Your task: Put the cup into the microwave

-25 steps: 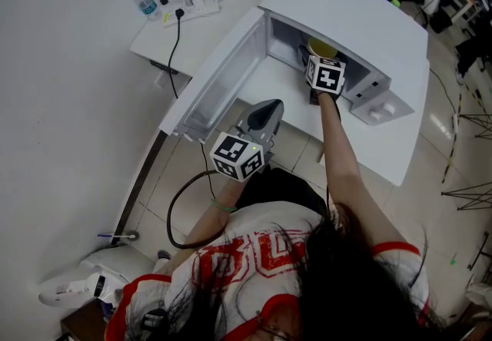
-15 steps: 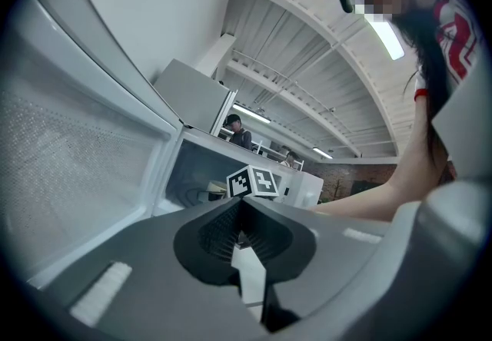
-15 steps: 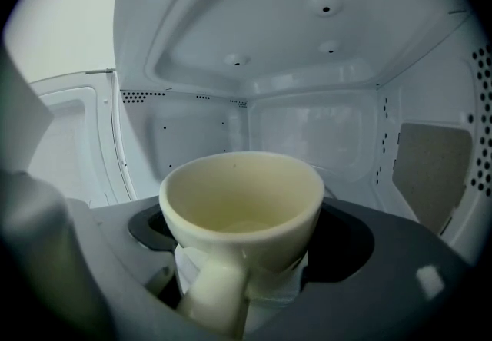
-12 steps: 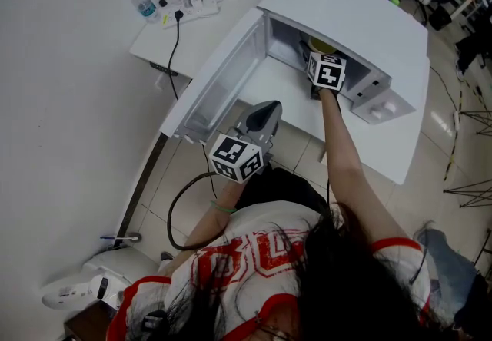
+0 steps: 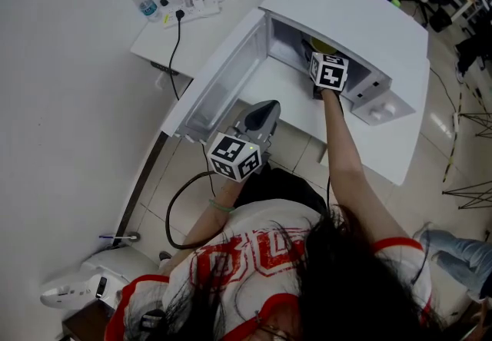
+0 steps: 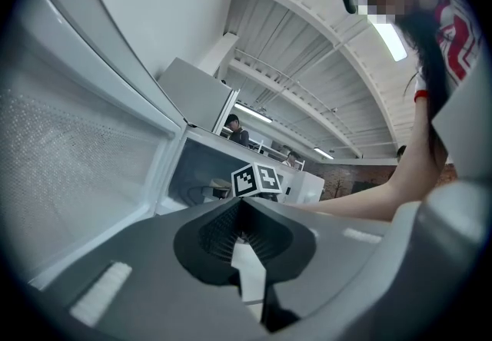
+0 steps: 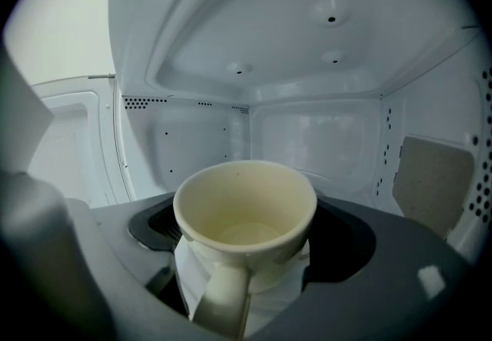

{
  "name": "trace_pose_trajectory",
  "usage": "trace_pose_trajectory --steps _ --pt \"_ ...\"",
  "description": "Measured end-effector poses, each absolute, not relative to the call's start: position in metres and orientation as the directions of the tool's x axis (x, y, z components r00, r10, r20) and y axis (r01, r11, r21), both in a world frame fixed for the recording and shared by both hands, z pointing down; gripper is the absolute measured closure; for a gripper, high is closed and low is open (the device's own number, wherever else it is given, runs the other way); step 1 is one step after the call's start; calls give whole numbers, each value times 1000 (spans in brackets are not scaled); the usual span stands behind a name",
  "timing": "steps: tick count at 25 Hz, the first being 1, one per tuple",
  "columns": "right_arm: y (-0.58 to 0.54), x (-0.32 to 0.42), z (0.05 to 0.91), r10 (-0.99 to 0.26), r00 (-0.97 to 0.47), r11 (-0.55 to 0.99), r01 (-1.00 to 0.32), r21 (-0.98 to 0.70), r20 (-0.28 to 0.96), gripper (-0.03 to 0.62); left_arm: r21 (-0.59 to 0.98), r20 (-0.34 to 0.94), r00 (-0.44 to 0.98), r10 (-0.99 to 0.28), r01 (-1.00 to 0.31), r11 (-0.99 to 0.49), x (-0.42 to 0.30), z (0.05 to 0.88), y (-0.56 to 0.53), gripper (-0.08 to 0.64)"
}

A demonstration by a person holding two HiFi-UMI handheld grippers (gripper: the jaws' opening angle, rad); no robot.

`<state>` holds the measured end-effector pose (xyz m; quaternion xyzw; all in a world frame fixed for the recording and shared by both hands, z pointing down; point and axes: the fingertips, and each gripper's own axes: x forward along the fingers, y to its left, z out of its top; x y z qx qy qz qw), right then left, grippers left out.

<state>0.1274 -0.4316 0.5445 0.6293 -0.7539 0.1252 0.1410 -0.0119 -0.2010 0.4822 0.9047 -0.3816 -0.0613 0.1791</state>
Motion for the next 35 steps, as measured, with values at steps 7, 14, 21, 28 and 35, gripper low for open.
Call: trace_pose_trajectory --steps 7,14,21,28,35 --pt "-411 127 547 -916 -161 166 -986 -19 368 127 369 18 715 -699 -654 -660 -4 478 -200 563" --pt "-391 125 550 -914 -169 166 -985 -40 369 127 364 15 716 -698 -654 -663 -1 473 -194 563" --pt "-364 119 545 -919 -164 163 -986 -35 358 135 359 4 701 -713 -666 -654 -1 465 -187 563" --pt "-334 118 522 -945 -164 158 -986 -44 284 321 363 8 697 -717 -670 -647 5 460 -175 563" --pt "-309 125 505 -952 -152 143 -988 -52 264 505 373 12 689 -724 -675 -636 12 446 -165 563"
